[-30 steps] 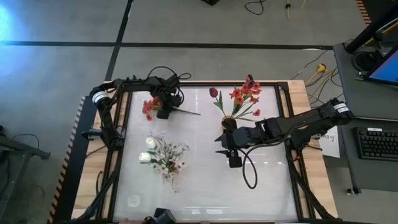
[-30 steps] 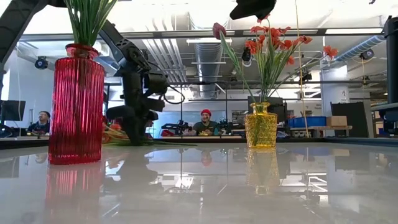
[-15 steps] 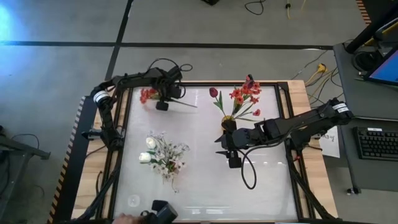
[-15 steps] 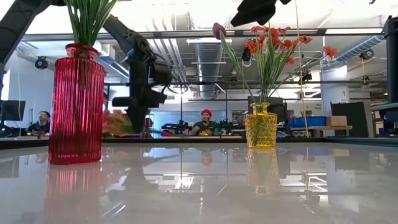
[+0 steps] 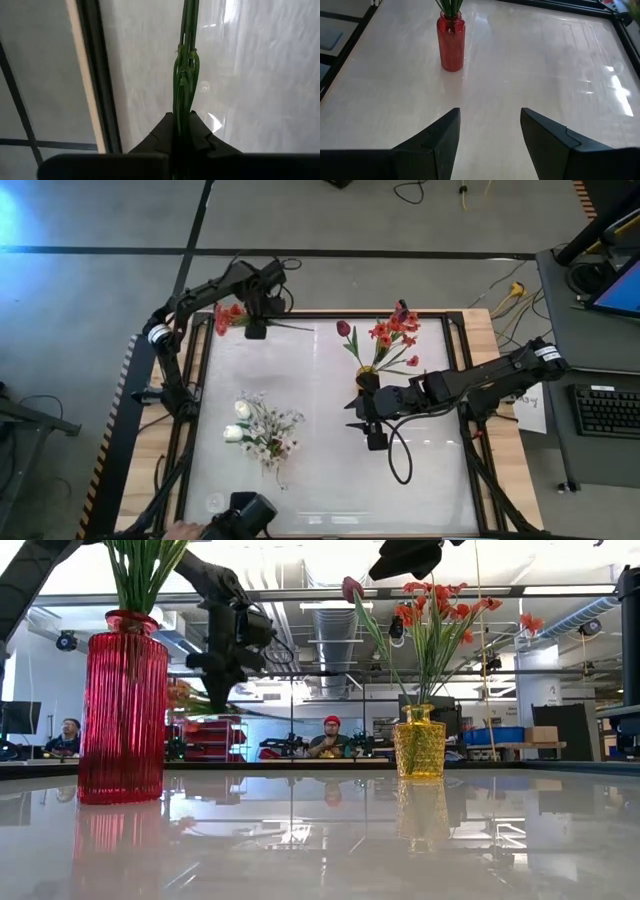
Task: Sort flowers into vase by color
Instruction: Put the orange flowers into the yellow vase
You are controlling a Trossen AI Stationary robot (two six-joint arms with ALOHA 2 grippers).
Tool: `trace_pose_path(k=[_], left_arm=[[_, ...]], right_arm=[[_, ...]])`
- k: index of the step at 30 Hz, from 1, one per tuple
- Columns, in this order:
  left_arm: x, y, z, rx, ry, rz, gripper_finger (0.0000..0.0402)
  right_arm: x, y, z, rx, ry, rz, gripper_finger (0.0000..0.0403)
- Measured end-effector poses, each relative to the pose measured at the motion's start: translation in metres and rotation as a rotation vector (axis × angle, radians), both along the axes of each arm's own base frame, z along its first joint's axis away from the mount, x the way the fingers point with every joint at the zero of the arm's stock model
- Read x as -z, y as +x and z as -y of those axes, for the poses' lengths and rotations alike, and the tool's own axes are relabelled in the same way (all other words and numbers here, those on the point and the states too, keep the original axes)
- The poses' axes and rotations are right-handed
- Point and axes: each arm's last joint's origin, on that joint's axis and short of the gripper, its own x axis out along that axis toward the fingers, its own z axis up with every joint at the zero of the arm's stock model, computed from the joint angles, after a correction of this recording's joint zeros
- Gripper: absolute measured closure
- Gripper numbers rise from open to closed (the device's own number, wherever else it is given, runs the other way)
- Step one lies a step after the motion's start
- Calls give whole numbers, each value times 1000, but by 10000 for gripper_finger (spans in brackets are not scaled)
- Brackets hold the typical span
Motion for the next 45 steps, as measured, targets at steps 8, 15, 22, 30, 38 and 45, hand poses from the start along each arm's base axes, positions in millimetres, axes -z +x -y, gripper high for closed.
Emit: trace_pose_path(k=[8,15,22,30,38,45], left_arm=[[-38,-5,6,2,36,62,401],[-81,-21,24,11,110,211,401],[-127,-41,46,9,235,423,402],[-162,-61,71,26,287,619,401],[-175,-70,87,50,183,771,401],[-172,-69,89,10,93,815,401]], right_arm=[[0,0,0,-1,0,3,202],[0,0,0,-6,-6,5,202],[-2,2,-1,-24,-23,31,202],[-4,3,-1,-33,-31,50,202],[-4,3,-1,-33,-31,50,202],[-4,3,-1,-31,-30,50,202]])
